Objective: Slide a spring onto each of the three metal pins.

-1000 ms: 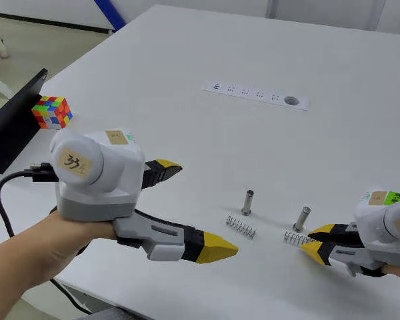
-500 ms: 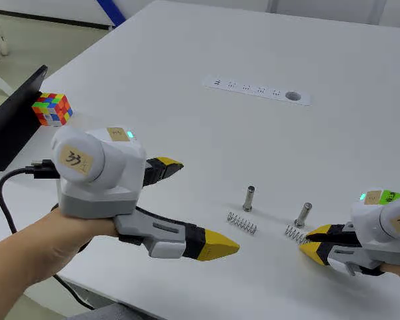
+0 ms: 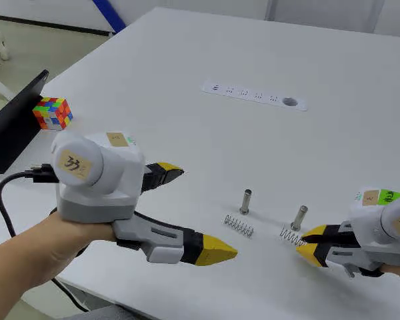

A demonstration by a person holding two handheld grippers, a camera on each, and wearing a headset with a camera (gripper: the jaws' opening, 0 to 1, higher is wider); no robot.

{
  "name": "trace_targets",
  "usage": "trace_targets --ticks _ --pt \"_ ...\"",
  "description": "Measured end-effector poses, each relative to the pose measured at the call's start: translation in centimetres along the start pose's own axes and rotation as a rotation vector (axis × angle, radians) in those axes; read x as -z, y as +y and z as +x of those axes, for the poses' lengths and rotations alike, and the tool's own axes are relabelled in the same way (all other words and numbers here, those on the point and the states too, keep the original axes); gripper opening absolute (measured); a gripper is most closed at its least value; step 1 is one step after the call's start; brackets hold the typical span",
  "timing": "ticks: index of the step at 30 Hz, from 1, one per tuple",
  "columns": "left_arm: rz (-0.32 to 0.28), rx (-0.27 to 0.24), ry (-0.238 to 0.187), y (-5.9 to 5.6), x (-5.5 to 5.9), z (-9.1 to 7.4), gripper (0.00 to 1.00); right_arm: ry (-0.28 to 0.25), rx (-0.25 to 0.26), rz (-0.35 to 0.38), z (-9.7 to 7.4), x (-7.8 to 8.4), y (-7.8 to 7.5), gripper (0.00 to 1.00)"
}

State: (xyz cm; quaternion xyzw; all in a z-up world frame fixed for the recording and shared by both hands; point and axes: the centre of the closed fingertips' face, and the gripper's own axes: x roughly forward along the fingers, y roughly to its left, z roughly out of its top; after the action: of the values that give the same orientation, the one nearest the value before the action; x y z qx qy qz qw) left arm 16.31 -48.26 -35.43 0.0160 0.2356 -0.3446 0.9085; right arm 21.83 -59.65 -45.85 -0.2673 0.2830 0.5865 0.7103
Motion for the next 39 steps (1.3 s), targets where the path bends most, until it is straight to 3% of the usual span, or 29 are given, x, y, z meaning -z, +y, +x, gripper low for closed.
trace_targets --ticks 2,6,10,18,23,29,34,39 --pt "0.011 0.023 0.006 -0.8 0.1 0.2 0.94 0.001 -0.021 -0.057 -0.5 -0.3 0.5 0.11" --pt "0.038 0.061 0.016 -2.2 0.3 0.6 0.90 -0.018 -0.049 -0.089 -2.1 -1.4 1.6 0.11" --pt "0.056 0.075 0.022 -2.7 0.2 1.1 0.87 -0.050 -0.066 -0.112 -3.6 -2.9 2.1 0.11" --pt "0.108 0.107 0.001 -3.4 -1.4 2.1 0.83 -0.117 -0.096 -0.129 -6.4 -6.4 2.6 0.11" --pt "0.165 0.135 0.011 -4.1 -2.0 3.2 0.78 -0.104 -0.115 -0.177 -7.7 -7.0 2.9 0.11" --pt "0.235 0.202 0.029 -5.9 -2.4 4.5 0.69 -0.095 -0.151 -0.230 -8.7 -7.5 4.2 0.11" --pt "0.237 0.252 0.012 -7.5 -2.8 5.3 0.56 -0.073 -0.184 -0.302 -9.0 -7.7 6.0 0.11" --pt "0.258 0.288 0.032 -8.6 -2.2 5.7 0.48 -0.067 -0.203 -0.368 -8.8 -7.8 7.0 0.11"
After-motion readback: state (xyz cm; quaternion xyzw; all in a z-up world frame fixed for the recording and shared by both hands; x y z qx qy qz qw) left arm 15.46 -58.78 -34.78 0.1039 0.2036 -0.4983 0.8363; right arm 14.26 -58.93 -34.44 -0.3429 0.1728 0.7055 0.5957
